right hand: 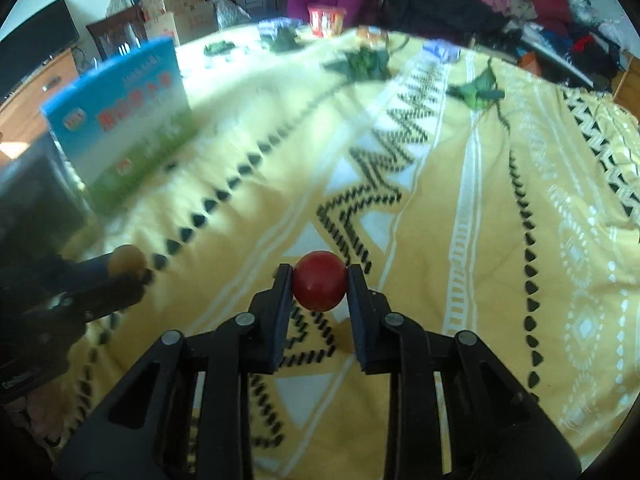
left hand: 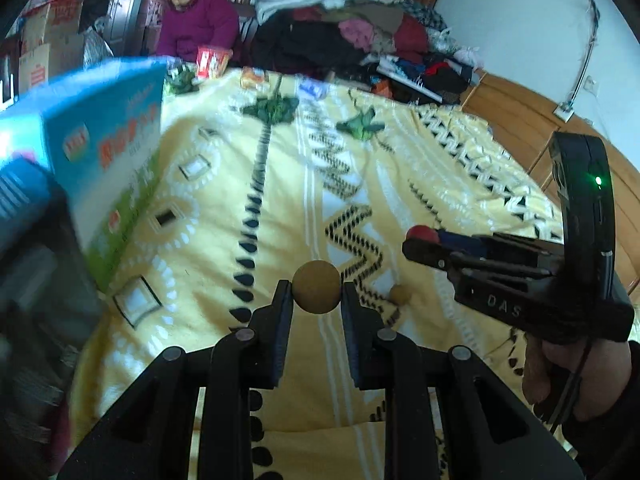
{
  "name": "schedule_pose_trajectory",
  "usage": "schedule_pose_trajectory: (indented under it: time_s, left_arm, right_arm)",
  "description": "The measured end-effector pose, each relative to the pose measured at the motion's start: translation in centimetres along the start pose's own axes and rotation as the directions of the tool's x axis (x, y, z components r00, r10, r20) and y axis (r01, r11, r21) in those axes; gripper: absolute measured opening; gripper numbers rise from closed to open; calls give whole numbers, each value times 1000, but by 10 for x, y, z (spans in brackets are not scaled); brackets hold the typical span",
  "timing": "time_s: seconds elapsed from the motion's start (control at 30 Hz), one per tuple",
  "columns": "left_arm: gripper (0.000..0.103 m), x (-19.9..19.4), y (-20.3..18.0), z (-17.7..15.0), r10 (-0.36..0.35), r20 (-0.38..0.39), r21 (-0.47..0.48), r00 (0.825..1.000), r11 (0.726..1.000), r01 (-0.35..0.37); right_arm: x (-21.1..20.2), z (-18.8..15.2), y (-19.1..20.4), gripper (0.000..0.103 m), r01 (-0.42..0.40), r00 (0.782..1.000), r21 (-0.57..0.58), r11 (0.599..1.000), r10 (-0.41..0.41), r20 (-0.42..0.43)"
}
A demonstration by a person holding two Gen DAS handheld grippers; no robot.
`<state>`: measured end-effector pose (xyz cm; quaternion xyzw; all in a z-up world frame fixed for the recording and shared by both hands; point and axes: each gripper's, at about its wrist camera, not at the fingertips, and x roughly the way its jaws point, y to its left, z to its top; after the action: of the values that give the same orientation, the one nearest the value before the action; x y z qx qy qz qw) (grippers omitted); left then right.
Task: Organize fruits
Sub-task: 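Carry the brown and red fruits over the steel bowl with both tools, then open both tools to drop the fruits into the bowl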
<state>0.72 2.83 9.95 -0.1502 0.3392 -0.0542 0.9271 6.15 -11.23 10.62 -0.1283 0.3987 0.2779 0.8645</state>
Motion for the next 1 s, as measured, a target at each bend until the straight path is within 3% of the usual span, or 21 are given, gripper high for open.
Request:
schedule_pose_trajectory:
  time_s: [0.23, 0.37, 0.47, 0.57, 0.7, 0.9, 1.0]
  left_arm:
    - [24, -106, 23, 34, 73, 176, -24, 982, 997, -70]
    - [24, -172, 68, 45, 190, 257, -84, 947, 981, -174]
    - [24, -216, 115, 44, 304, 279, -156, 911, 950, -270]
    - [24, -251, 162, 37, 425, 276, -222, 862, 901, -374]
    - [24, -278, 223, 17, 534, 207, -320, 820, 829, -459]
    - [24, -291, 278, -14, 593, 119, -397, 796, 763, -510]
    - [24, -295, 296, -27, 597, 85, -421, 798, 747, -514]
  right_arm:
    - [-64, 45, 61, 27, -68, 989, -64, 996, 75, 126]
    - [-88, 68, 112, 27, -134, 973, -116, 984, 153, 174]
    - [-97, 84, 159, 27, -195, 957, -155, 969, 222, 185]
    - [-99, 96, 210, 27, -255, 939, -208, 944, 293, 181]
    - [-86, 106, 273, 27, -351, 912, -246, 904, 389, 129]
    - [-59, 110, 352, 27, -444, 884, -283, 850, 468, 17]
    - [-51, 105, 382, 27, -478, 871, -295, 827, 489, -41]
